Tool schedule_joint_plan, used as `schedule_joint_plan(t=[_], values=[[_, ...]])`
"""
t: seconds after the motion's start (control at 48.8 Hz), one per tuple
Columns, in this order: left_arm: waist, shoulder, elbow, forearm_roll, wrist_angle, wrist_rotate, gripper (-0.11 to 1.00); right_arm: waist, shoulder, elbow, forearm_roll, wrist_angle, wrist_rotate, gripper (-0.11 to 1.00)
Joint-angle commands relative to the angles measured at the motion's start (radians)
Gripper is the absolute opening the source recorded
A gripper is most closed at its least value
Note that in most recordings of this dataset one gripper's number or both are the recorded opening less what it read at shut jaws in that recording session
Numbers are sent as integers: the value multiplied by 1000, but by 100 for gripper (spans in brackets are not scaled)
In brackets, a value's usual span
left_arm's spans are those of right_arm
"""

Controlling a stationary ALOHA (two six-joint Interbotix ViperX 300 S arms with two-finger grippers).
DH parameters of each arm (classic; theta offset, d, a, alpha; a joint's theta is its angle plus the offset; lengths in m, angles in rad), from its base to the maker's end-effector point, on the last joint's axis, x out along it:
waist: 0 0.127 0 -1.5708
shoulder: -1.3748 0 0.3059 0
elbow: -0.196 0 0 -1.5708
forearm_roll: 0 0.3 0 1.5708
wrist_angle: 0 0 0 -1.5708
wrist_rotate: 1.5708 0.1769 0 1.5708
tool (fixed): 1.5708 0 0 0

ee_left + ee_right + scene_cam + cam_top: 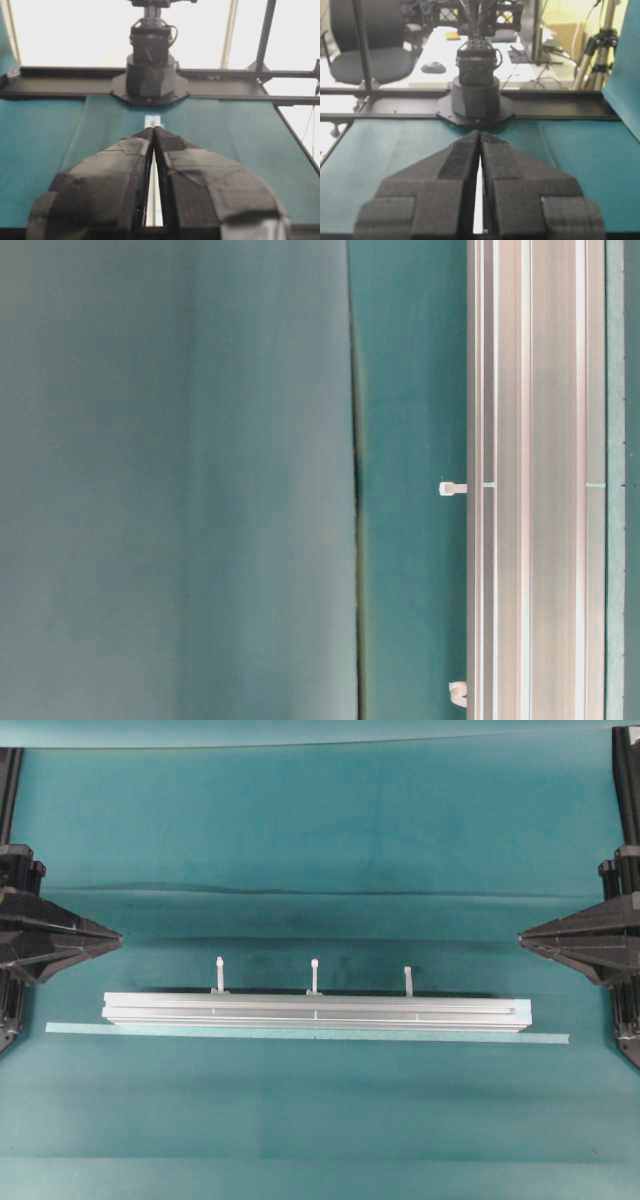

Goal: Lift the large metal rail with both hands.
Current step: 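Move both grippers inward to the left and right ends of the rail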

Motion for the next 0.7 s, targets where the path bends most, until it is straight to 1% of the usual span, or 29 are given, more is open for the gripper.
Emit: schedule_joint_plan(t=[0.0, 0.041, 0.082, 0.123, 0.164, 0.225, 0.328, 0.389, 0.41, 0.512, 0.615, 0.676], values=[[-15, 35, -40, 5, 5, -69, 14, 8, 14, -11, 9, -6, 12, 11], [-17, 38, -44, 6, 6, -103, 13, 11, 12, -18, 52, 6, 17, 10], [-15, 40, -44, 11, 8, -135, 7, 11, 11, -25, 89, 23, 32, 4], [-18, 41, -46, 14, 12, -164, 2, 11, 11, -34, 114, 44, 51, 0], [-21, 41, -49, 14, 25, -179, -1, 11, 11, -38, 123, 72, 64, 0], [-29, 43, -63, 14, 64, -189, -2, 11, 11, -54, 123, 123, 81, 0], [-35, 61, -117, 15, 206, -183, -2, 6, 20, -94, 123, 235, 89, 0], [-35, 81, -166, 15, 334, -170, -2, 3, 29, -124, 123, 319, 89, 0], [-35, 87, -179, 17, 373, -166, -2, 2, 40, -140, 123, 368, 89, 0], [-35, 121, -235, 17, 520, -112, -2, -15, 74, -195, 123, 532, 91, 0], [-35, 158, -276, 17, 623, -43, -2, -29, 127, -250, 123, 692, 91, 0], [-35, 183, -293, 18, 664, -9, -2, -29, 167, -278, 123, 765, 91, 0]])
